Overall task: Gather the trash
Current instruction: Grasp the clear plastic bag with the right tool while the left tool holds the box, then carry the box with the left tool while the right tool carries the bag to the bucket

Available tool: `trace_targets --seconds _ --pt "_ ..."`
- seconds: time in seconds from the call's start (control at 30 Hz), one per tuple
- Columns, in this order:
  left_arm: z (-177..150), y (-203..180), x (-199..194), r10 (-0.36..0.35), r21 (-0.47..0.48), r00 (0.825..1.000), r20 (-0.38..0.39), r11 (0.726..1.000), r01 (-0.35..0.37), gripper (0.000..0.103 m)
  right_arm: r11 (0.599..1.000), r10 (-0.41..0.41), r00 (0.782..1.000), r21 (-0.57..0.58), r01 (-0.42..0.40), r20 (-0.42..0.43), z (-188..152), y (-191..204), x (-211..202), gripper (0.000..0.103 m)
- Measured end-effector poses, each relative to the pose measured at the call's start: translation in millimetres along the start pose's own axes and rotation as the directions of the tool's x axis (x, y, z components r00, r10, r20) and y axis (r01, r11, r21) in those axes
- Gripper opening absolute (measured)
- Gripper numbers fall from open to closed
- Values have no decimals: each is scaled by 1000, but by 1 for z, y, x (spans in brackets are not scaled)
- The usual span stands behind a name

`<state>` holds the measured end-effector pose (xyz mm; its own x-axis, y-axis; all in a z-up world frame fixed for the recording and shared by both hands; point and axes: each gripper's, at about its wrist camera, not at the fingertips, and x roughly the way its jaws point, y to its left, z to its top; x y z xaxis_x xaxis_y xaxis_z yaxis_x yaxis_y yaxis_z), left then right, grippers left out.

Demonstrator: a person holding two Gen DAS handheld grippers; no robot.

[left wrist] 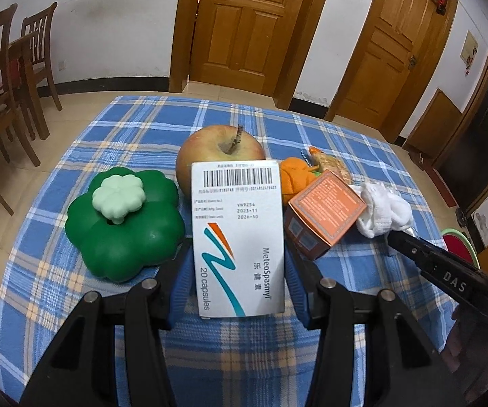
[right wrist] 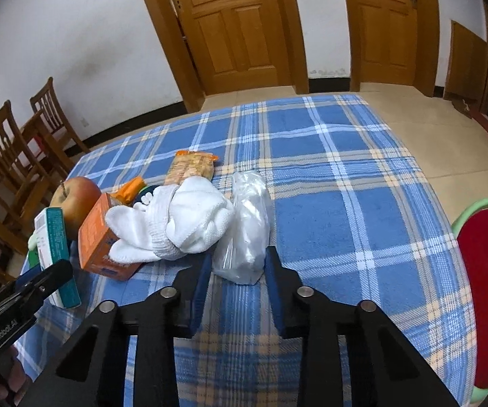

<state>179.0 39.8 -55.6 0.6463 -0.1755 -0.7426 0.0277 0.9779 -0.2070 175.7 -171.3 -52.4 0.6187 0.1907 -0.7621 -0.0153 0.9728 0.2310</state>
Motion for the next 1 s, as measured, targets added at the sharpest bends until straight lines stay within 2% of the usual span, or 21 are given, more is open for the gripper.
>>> trace_targets --seconds 0.17,0.43,0.63,1.0 --pt "-1 -10 -14 -8 25 1000 16 1000 8 50 1000 19 999 18 -20 32 -13 -10 -25 28" --pt "-11 -41 -37 -79 70 997 10 995 78 50 993 52 996 102 -59 76 -43 -35 -75 28" --pt "-22 -66 -47 -128 94 992 -16 987 129 50 987 46 991 145 -64 122 -55 -44 -108 28" --pt "-35 -95 -64 -152 142 988 -20 978 153 50 983 17 983 175 -49 182 -73 -58 -154 28"
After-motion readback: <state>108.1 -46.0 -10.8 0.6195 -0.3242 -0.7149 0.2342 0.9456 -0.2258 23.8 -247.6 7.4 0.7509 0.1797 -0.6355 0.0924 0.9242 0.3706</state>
